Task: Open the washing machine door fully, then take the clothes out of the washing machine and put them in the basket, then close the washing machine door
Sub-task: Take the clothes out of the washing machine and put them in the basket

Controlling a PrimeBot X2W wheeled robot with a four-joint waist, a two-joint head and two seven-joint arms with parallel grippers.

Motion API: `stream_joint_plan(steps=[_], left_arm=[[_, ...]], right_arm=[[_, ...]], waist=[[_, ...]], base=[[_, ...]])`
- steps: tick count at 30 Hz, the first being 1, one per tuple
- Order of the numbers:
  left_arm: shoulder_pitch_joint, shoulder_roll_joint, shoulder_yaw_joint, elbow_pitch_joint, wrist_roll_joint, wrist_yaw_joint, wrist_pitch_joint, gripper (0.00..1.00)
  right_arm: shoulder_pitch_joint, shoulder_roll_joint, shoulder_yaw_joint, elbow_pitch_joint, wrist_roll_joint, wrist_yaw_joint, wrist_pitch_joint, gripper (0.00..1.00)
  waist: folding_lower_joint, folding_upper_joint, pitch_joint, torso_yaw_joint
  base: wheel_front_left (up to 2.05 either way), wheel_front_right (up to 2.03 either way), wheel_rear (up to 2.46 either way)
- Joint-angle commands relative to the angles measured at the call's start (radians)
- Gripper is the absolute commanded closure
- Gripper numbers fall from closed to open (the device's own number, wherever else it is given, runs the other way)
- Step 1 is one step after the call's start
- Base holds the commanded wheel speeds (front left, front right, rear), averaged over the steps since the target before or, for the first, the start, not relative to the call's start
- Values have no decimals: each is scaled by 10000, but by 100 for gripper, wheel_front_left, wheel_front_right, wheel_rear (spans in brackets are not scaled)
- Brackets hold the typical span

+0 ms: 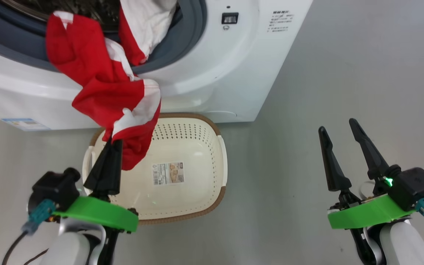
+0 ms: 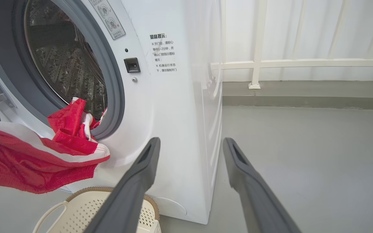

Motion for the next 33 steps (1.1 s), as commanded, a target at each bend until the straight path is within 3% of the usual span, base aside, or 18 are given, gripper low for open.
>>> stream_joint_plan(steps=[1, 9, 21, 33], left_arm=[[-453, 39, 299, 425, -237, -192, -166, 100], [-1319, -640, 13, 3674, -939, -1012, -46, 100], [-2733, -1400, -230, 7462, -1693, -1764, 35, 100], [-3368, -1725, -743, 9749, -2680, -2060, 111, 100]], right_arm=[[-253, -41, 259, -248, 47, 63, -63, 0], [-491, -41, 243, -291, 119, 63, -63, 0], [-800, -41, 285, -334, 74, 63, -63, 0], [-968, -41, 264, -386, 49, 63, -63, 0]], waist=[[0, -1, 301, -118], [0, -1, 820, -380], [0, -1, 1661, -555], [0, -1, 2360, -716]], base=[[0, 0, 0], [0, 0, 0], [0, 0, 0], [0, 0, 0]])
